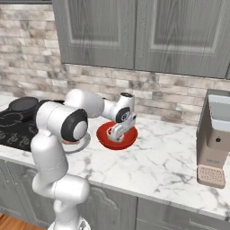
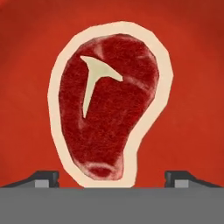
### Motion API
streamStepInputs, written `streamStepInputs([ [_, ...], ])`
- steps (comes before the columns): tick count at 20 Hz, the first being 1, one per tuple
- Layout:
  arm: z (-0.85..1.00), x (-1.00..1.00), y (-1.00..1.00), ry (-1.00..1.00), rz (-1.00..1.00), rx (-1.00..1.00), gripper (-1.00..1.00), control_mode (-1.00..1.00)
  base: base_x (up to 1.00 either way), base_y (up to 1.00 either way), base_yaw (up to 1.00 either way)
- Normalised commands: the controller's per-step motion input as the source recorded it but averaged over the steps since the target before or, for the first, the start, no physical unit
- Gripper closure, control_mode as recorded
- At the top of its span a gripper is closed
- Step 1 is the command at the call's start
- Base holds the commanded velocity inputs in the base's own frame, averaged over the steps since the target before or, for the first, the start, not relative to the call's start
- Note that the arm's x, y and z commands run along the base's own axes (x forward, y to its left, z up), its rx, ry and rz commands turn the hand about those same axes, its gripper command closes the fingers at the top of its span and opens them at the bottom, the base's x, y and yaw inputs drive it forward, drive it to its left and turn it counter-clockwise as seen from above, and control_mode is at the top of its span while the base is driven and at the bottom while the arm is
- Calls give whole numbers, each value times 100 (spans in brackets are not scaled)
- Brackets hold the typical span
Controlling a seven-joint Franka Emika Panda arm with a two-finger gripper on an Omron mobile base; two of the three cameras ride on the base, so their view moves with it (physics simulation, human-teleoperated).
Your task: Place one of the steaks on the plate and the other in the bowl. Then place the bowl in the fridge.
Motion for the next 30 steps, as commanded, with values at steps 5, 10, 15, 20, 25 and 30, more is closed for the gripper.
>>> streamStepInputs([
  [5, 32, -58, 2, -48, 0, 0, -100, -100, 0, 0, 0],
  [10, 55, -72, 10, -43, -12, 0, -100, -100, 0, 0, 0],
  [15, 55, -83, 10, -43, 2, 0, -100, -100, 0, 0, 0],
  [20, 60, -67, 20, -8, 16, -13, -100, -100, 0, 0, 0],
  [25, 52, -20, 47, 3, 7, -27, -100, -100, 0, 0, 0],
  [30, 39, 0, 43, 15, 19, -32, -100, -100, 0, 0, 0],
])
